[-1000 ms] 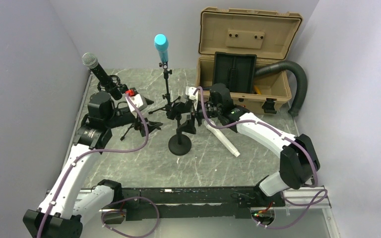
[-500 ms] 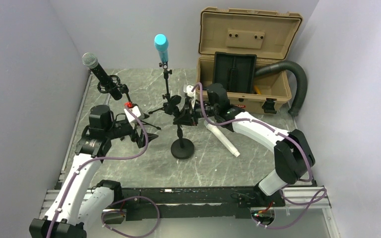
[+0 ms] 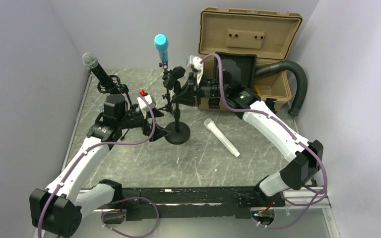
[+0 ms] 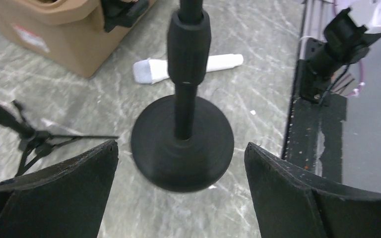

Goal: Remove the microphone from the stand

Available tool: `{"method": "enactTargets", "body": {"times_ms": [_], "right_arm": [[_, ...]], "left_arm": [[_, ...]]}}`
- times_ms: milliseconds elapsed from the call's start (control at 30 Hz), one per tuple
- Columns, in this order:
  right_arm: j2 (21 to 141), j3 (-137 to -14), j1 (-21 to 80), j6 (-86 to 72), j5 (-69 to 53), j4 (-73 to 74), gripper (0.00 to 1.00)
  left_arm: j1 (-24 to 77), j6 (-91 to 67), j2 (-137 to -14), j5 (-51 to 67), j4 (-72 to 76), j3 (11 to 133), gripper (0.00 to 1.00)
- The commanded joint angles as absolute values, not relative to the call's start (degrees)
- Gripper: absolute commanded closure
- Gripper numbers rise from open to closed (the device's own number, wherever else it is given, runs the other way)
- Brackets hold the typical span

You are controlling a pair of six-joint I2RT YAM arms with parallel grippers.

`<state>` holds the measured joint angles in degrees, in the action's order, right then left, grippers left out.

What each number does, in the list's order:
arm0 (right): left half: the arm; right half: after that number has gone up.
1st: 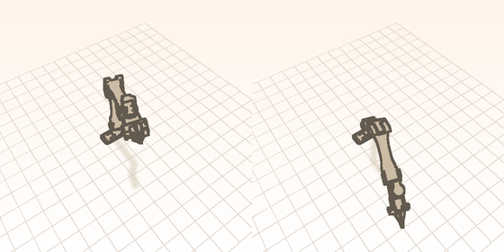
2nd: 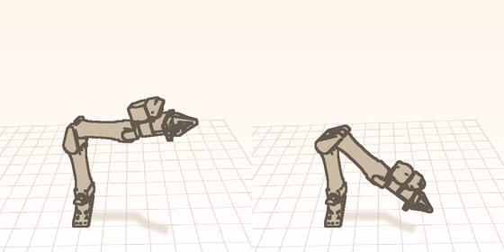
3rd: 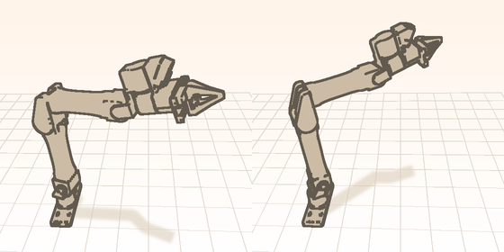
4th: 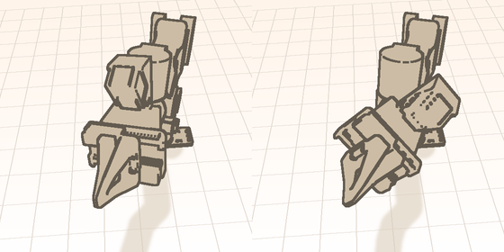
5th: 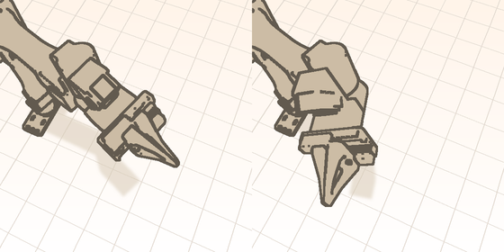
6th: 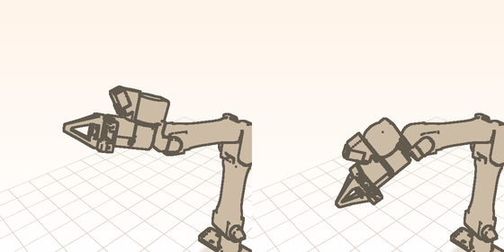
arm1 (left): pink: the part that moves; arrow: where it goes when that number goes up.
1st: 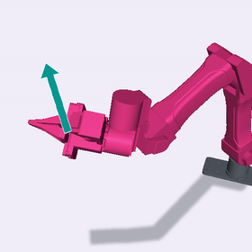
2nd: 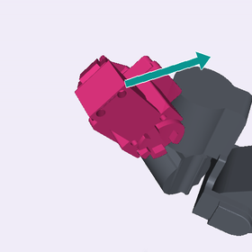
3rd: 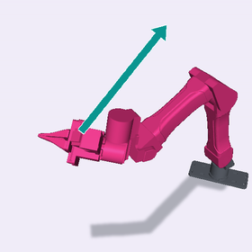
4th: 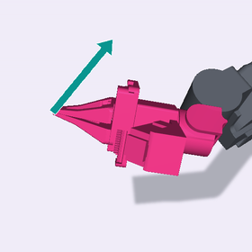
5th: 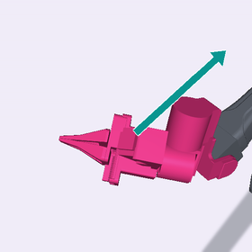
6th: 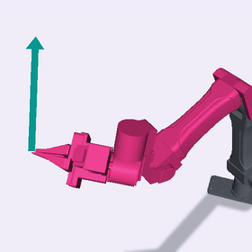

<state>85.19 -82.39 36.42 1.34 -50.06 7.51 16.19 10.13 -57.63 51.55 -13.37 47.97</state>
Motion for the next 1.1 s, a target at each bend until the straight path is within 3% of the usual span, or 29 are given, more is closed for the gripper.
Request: {"method": "enactTargets", "body": {"times_ms": [0, 167, 533, 667, 700, 800, 933, 1067], "right_arm": [[82.62, -89.23, 34.67, -7.9, -53.49, 3.8, 1.0], [82.04, -87.58, 30.95, -20.68, -57.67, -7.53, 1.0], [80.74, -84.45, 28.91, -26.46, -59.8, -14.04, 1.0], [79.8, -84.09, 28.53, -24.77, -58.92, -11.56, 1.0], [79.55, -84.15, 28.5, -23.87, -58.36, -10.33, 1.0], [78.67, -85.27, 28.2, -19.24, -55.14, -4.22, 1.0], [76.19, -85.53, 27.34, -13.23, -49.42, 4.19, 1.0], [74.19, -84.97, 26.92, -7.96, -44.53, 10.83, 0.85]], "left_arm": [[18.98, 4.97, -59.71, 55.9, -6.15, 50.23, 0.02], [21.74, 0.9, -61.07, 57.47, 3.19, 49.19, 0.06], [26.4, -5.21, -68.64, 56.17, 8.8, 53.18, 0.24], [26.81, -6.48, -70.74, 56.68, 9.24, 54.1, 0.45], [26.93, -6.5, -70.94, 56.88, 9.23, 54.17, 0.55], [27.06, -6.63, -70.7, 56.54, 8.6, 54.01, 0.99], [27.05, -6.6, -68.34, 55.8, 7.86, 53.08, 1.0], [27.02, -6.92, -65.84, 55.43, 6.87, 53.94, 1.0]]}}
